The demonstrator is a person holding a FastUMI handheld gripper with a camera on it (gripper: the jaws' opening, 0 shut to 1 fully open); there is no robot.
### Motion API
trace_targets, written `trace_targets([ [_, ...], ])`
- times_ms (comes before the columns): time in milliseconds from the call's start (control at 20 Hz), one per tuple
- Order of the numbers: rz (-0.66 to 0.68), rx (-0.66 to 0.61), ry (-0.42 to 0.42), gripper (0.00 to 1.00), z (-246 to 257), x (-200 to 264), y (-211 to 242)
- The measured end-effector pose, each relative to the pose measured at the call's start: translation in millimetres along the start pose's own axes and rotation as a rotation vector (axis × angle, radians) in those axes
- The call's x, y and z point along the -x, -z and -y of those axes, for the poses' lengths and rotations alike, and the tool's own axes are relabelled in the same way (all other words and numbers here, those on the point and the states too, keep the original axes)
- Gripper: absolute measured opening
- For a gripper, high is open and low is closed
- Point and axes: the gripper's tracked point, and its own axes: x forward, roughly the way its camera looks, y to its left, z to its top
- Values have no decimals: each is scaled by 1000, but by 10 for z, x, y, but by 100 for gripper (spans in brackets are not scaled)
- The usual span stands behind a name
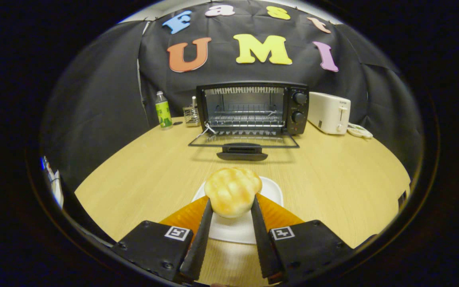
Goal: Open the toaster oven, put the food inside, and close the toaster oven door.
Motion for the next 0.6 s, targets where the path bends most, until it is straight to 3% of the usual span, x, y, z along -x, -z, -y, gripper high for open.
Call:
trace_targets([
  [350, 107, -57, -9, 59, -10, -84, -921],
  [600, 92, -67, -18, 59, -44, -451, -1400],
])
